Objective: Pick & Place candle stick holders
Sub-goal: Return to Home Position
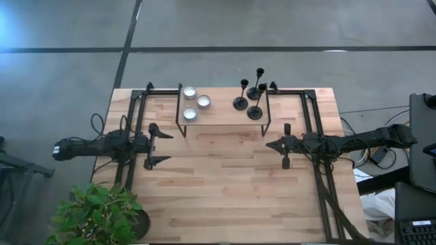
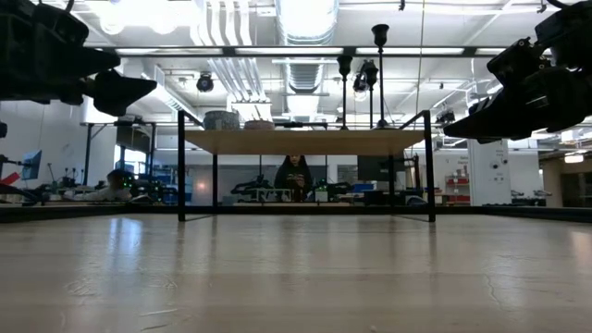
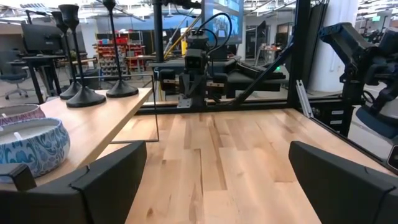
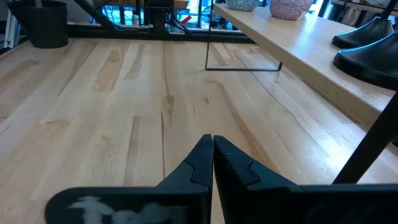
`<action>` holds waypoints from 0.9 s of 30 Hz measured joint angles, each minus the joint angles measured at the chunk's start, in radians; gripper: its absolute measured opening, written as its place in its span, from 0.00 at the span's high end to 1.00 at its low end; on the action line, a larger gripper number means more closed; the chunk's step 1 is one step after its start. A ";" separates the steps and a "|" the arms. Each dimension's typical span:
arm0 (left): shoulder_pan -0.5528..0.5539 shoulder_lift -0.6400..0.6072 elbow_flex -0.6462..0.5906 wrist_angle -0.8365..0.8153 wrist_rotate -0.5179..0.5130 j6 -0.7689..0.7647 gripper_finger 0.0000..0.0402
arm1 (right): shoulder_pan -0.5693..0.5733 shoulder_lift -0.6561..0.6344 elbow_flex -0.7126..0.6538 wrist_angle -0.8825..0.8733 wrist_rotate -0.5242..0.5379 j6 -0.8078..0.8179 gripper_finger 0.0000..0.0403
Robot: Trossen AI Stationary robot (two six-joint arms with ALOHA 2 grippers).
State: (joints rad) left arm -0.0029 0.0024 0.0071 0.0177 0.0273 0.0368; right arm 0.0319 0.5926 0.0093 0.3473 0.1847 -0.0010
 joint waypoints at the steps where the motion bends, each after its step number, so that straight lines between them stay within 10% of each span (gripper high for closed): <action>1: 0.000 0.000 0.000 0.000 0.000 0.000 0.01 | 0.000 0.000 0.000 0.000 0.000 0.000 0.98; 27: 0.000 0.001 -0.001 0.003 0.001 0.000 0.01 | 0.000 -0.002 0.001 -0.021 0.000 0.000 0.98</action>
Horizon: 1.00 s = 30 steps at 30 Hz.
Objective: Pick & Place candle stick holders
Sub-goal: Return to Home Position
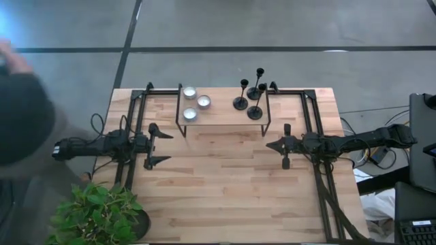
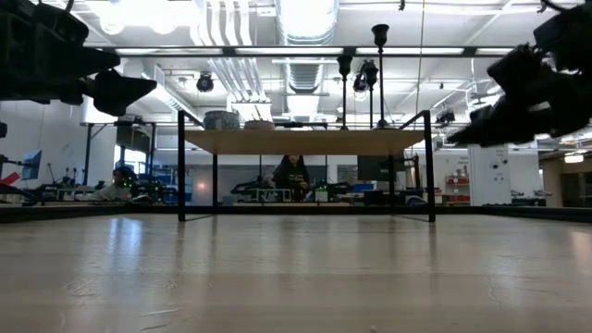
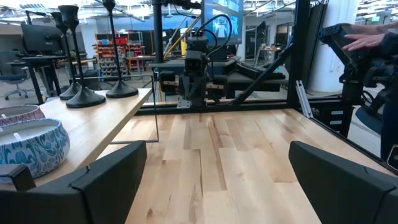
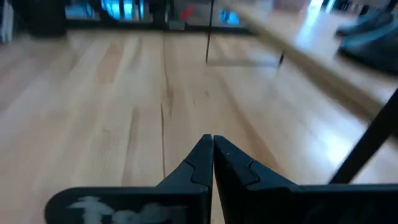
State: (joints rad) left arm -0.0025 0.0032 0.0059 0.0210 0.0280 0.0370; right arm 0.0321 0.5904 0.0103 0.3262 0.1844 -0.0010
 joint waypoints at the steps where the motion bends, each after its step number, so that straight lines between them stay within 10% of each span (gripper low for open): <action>1: 0.000 0.000 0.000 0.000 0.000 0.000 0.01 | 0.001 -0.006 0.000 -0.035 0.000 0.000 0.98; 5: -0.001 0.000 0.000 0.000 0.000 0.000 0.01 | 0.000 -0.083 0.000 -0.301 -0.002 -0.001 0.98; 30: 0.000 0.016 0.000 0.001 -0.002 0.000 0.01 | -0.002 -0.482 -0.001 -0.297 -0.055 -0.002 0.98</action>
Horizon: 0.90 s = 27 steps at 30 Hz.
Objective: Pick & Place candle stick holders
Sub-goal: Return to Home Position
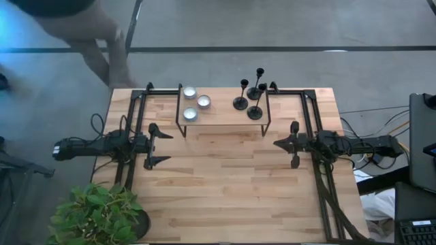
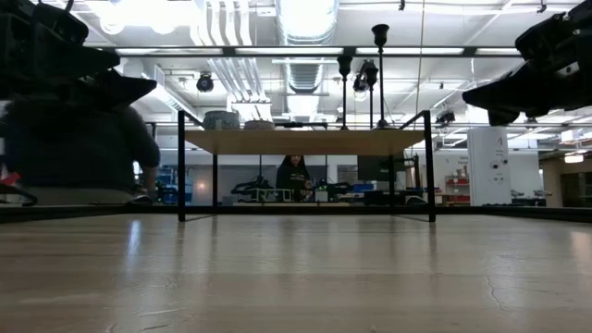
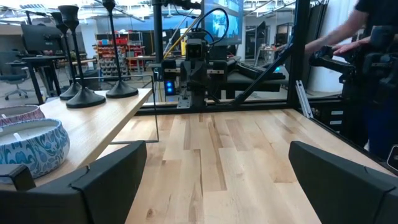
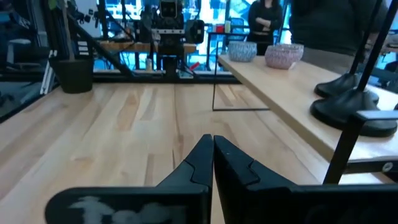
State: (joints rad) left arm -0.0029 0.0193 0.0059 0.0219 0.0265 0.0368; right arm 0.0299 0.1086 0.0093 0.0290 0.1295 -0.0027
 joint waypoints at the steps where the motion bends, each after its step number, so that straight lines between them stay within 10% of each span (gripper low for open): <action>1: 0.000 0.000 0.000 0.000 0.000 0.000 0.01 | 0.000 -0.007 0.000 0.000 0.000 -0.004 0.98; 27: 0.000 0.000 0.000 0.000 -0.001 0.000 0.01 | 0.000 -0.109 0.000 0.003 0.001 -0.004 0.98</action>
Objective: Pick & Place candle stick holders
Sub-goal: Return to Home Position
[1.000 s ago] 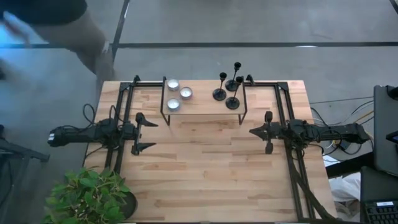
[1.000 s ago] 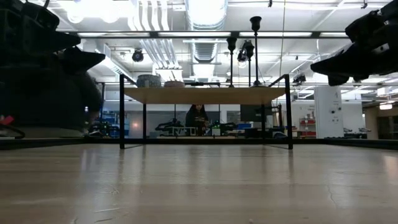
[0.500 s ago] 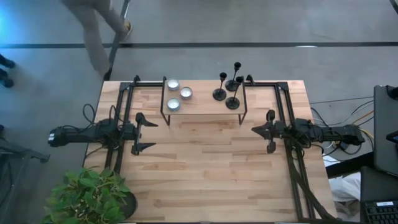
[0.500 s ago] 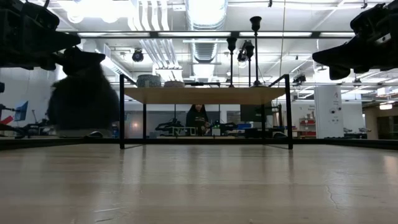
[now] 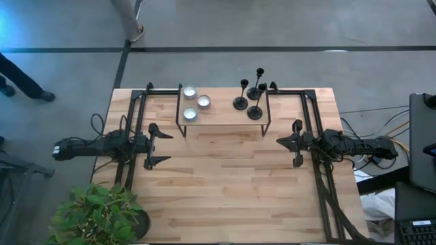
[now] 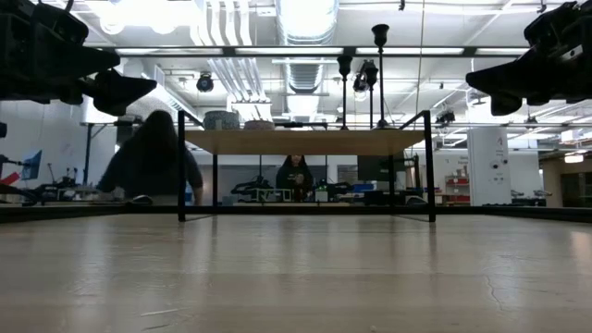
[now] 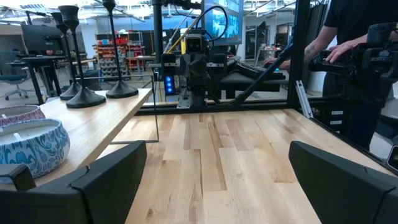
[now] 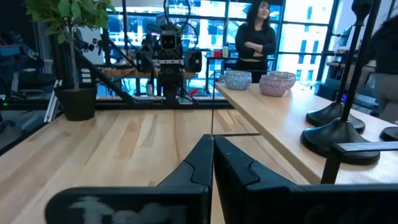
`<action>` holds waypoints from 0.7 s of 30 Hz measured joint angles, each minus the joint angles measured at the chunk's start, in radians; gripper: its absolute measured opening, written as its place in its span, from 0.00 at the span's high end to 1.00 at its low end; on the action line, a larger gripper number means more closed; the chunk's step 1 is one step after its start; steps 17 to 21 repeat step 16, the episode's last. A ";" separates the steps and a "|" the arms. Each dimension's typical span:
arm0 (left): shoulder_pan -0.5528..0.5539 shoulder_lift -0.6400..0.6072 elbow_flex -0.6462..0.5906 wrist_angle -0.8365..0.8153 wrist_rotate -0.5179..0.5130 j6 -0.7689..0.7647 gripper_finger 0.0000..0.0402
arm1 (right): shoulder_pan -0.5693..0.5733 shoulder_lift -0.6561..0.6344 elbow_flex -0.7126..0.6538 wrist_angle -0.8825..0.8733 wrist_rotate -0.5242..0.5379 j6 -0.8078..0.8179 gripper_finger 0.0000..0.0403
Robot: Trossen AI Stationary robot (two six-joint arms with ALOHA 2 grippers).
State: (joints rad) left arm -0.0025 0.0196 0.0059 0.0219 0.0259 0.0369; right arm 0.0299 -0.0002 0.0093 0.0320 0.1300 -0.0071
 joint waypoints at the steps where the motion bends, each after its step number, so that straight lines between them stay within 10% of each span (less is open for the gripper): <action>1: 0.000 0.000 0.000 0.000 0.000 0.000 0.01 | 0.000 0.000 0.000 0.000 0.000 0.001 0.98; 21: -0.001 0.000 0.000 0.000 0.000 0.000 0.01 | 0.000 0.000 0.000 0.000 0.000 0.000 0.98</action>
